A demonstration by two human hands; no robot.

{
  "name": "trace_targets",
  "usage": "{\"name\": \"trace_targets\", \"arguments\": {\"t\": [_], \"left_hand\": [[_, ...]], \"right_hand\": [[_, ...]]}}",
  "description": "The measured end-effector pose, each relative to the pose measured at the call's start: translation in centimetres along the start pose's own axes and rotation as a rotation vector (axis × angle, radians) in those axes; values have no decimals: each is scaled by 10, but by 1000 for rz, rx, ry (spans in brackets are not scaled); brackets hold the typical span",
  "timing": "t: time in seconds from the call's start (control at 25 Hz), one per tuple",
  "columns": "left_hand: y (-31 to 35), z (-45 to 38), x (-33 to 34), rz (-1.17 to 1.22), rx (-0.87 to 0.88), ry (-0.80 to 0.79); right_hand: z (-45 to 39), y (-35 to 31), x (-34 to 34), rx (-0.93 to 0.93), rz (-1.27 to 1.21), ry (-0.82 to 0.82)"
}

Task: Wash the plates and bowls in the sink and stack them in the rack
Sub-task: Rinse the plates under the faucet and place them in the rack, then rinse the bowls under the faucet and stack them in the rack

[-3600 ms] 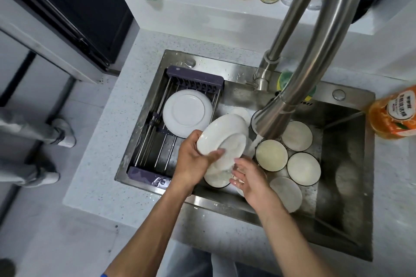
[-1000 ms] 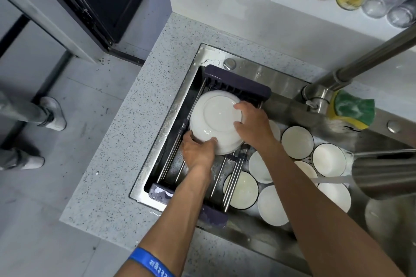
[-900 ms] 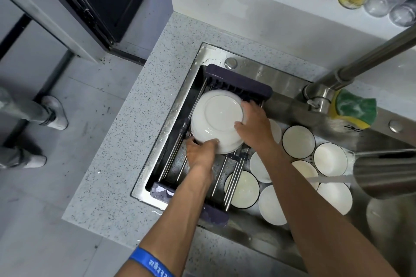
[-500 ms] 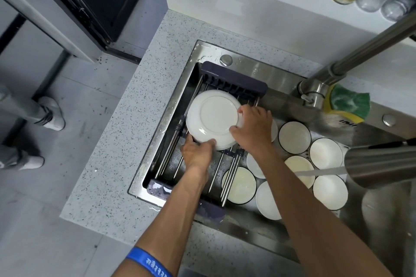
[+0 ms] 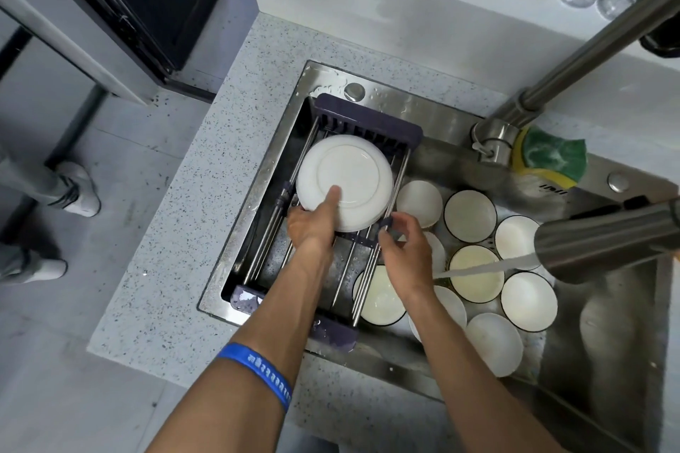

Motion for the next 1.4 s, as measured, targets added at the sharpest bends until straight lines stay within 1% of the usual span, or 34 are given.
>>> {"name": "trace_targets", "arguments": {"t": [0.08,0.16,0.28,0.36,0.4,0.48,0.52,0.56,0.6,0.68,0.72,0.76,0.84,0.92,0.96,1.12,1.2,1.32,1.4], "left_hand": [[6,-4,5,-136,-3,55],[7,-2,7,-193,9,109],[-2,0,2,-142,48,69],[-8,9,-2,-199,56,35],[-12,17,-4,-257,92,39],[-19,32,-8,-367,257,55],[-22,40,-8,-386,346,56],[-26,49,-9,-364,421,33],[-29,55,-9,-307,462,-12],[-38,59,-9,-205,473,-91],[-43,58,-8,-188,470,-105],[-46,57,-7,-174,472,-110],[-51,54,-5,-179,472,-107],[-56,52,-2,-203,486,-114],[-56,55,0,-200,483,-116],[-55,61,4,-151,482,-124],[-53,61,8,-148,491,-116],[-51,62,15,-147,516,-111],[-55,67,21,-139,520,-123]], "right_hand": [[4,5,6,-3,-18,-23],[5,11,9,7,-79,-44],[9,21,5,-7,-231,-125],[15,27,0,-2,-304,-195],[21,33,-4,33,-332,-216],[35,55,-17,100,-281,-208],[42,70,-28,121,-183,-197],[47,86,-42,114,-28,-196],[50,100,-56,61,184,-229],[48,117,-73,-104,648,-419],[42,121,-76,-163,828,-527],[33,120,-73,-201,956,-626],[19,120,-59,-187,1107,-760],[8,127,-43,-196,1223,-794],[6,132,-36,-219,1268,-781],[1,141,-19,-313,1362,-617],[0,142,-21,-349,1314,-577],[0,136,-40,-364,953,-566],[7,133,-49,-266,658,-556]]}}
Point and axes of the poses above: each hand's wrist, its own z-axis away from the middle knuckle, its own x-axis out of the palm, y = z × x, the point moved 1 cm from there along -z, towards the middle knuckle, and after that the axes turned 9 degrees about -y, right-handed, at the moved point
